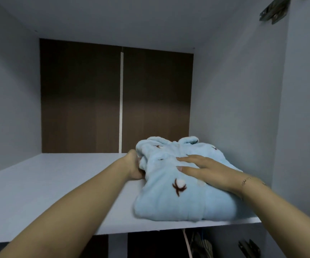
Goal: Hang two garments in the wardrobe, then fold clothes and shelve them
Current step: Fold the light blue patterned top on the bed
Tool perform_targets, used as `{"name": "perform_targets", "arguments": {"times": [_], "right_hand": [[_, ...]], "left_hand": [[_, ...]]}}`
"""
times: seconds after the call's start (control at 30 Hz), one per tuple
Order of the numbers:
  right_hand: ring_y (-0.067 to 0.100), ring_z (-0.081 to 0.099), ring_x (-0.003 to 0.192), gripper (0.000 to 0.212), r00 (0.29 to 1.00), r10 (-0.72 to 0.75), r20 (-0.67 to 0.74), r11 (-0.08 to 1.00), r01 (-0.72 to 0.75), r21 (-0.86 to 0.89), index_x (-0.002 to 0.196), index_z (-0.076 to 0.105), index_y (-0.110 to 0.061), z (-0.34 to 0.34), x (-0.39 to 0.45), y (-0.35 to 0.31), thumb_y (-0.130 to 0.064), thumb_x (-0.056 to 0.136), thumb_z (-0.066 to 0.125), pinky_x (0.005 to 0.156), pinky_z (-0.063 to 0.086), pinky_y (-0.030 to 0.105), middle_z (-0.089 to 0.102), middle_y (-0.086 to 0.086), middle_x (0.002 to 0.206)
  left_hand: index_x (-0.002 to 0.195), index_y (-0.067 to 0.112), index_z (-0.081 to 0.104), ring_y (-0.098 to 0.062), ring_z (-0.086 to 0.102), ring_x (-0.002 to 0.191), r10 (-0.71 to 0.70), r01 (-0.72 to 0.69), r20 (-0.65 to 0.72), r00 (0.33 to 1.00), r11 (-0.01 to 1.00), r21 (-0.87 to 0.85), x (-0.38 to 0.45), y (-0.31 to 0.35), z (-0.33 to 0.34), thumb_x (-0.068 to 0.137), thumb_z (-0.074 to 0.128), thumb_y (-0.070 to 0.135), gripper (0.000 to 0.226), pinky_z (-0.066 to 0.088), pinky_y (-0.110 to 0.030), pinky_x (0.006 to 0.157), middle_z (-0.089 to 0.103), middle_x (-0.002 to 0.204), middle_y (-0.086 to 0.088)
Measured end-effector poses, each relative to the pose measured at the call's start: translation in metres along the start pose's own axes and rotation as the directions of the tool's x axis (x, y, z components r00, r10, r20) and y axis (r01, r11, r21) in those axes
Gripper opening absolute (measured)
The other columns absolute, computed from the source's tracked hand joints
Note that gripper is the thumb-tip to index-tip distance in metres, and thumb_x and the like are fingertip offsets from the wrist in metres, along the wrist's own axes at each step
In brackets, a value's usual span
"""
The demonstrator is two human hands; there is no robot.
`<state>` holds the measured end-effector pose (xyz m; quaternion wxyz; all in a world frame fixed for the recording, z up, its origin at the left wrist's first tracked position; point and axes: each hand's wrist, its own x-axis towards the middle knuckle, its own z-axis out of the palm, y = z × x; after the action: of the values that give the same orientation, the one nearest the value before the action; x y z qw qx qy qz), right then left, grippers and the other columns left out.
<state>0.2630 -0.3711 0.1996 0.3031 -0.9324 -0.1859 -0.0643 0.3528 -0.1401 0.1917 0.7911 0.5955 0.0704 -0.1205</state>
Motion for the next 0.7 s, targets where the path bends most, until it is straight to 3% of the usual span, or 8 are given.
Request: {"name": "perform_targets", "arguments": {"times": [0.1,0.2,0.3,0.33,0.47,0.57,0.63,0.7], "right_hand": [[-0.006,0.034,0.131,0.081,1.000,-0.004,-0.005,1.000,0.004,-0.004,0.125,0.049,-0.060,0.001,0.003,0.002,-0.097,0.053,0.044,0.108,0.025,0.027,0.040,-0.035,0.140],[-0.006,0.035,0.130,0.075,1.000,0.000,0.027,1.000,0.000,-0.013,0.121,0.049,-0.063,0.000,0.006,0.001,-0.097,0.054,0.044,0.106,0.025,0.026,0.040,-0.037,0.139],[-0.003,0.034,0.133,0.076,0.998,0.010,0.055,0.999,-0.007,-0.045,0.128,0.048,-0.058,0.000,0.008,-0.003,-0.093,0.061,0.043,0.113,0.022,0.030,0.039,-0.034,0.142],[-0.001,0.033,0.135,0.078,0.998,0.008,0.060,0.998,-0.005,-0.058,0.132,0.046,-0.056,-0.001,0.007,-0.005,-0.092,0.063,0.042,0.116,0.021,0.032,0.038,-0.032,0.144],[-0.005,0.028,0.137,0.067,0.999,-0.036,0.016,0.995,0.037,-0.094,0.140,0.044,-0.047,-0.012,-0.017,-0.014,-0.079,0.080,0.041,0.114,0.014,0.018,0.035,-0.032,0.146],[-0.002,0.034,0.135,0.056,0.962,-0.085,-0.261,0.990,0.052,-0.133,0.132,0.053,-0.042,-0.016,-0.050,-0.003,-0.070,0.087,0.037,0.112,0.023,0.017,0.044,-0.027,0.143],[0.004,0.030,0.141,0.055,0.913,-0.087,-0.399,0.967,-0.019,-0.253,0.137,0.049,-0.042,-0.006,-0.072,0.011,-0.065,0.090,0.033,0.118,0.022,0.039,0.040,-0.019,0.149],[0.004,0.028,0.142,0.052,0.905,-0.072,-0.419,0.962,-0.048,-0.269,0.141,0.044,-0.043,0.008,-0.084,0.024,-0.061,0.094,0.033,0.118,0.020,0.040,0.038,-0.019,0.150]], "left_hand": [[0.113,-0.006,0.051,-0.032,0.063,0.088,0.026,-0.029,-0.129,0.991,0.999,-0.024,0.000,0.005,-0.025,0.097,0.040,0.048,0.058,0.052,-0.042,0.081,0.064,0.097,-0.020],[0.120,-0.002,0.055,-0.036,0.070,0.089,-0.010,0.022,0.168,0.986,0.997,-0.074,-0.014,0.005,-0.027,0.083,0.060,0.062,0.074,0.055,-0.049,0.080,0.071,0.100,-0.019],[0.128,0.010,0.059,-0.031,0.062,0.114,-0.037,0.030,0.291,0.956,0.999,0.031,-0.035,0.003,0.010,0.087,0.066,0.047,0.056,0.048,-0.046,0.100,0.063,0.127,-0.016],[0.130,0.011,0.057,-0.029,0.057,0.119,-0.001,0.024,0.203,0.979,0.994,-0.109,-0.036,0.000,0.010,0.093,0.062,0.036,0.045,0.047,-0.044,0.102,0.058,0.133,-0.016],[0.139,0.002,0.045,-0.024,0.063,0.099,0.240,-0.249,0.083,0.967,0.959,0.133,-0.040,-0.016,0.043,0.100,0.051,0.021,0.044,0.052,-0.025,0.063,0.057,0.132,-0.015],[0.149,0.006,0.029,-0.027,0.060,0.113,0.345,-0.342,0.008,0.939,0.927,0.154,-0.066,-0.017,0.024,0.093,0.061,0.019,0.066,0.051,-0.027,0.069,0.047,0.142,-0.007],[0.153,0.026,0.021,-0.021,0.047,0.128,0.520,-0.480,0.013,0.854,0.778,0.405,-0.080,-0.017,0.025,0.092,0.062,0.024,0.073,0.042,-0.029,0.095,0.031,0.151,0.003],[0.147,0.040,0.031,-0.016,0.020,0.145,0.615,-0.578,0.258,0.745,0.403,0.709,-0.101,-0.025,0.035,0.094,0.055,0.038,0.058,0.021,-0.035,0.114,0.017,0.160,0.008]]}}
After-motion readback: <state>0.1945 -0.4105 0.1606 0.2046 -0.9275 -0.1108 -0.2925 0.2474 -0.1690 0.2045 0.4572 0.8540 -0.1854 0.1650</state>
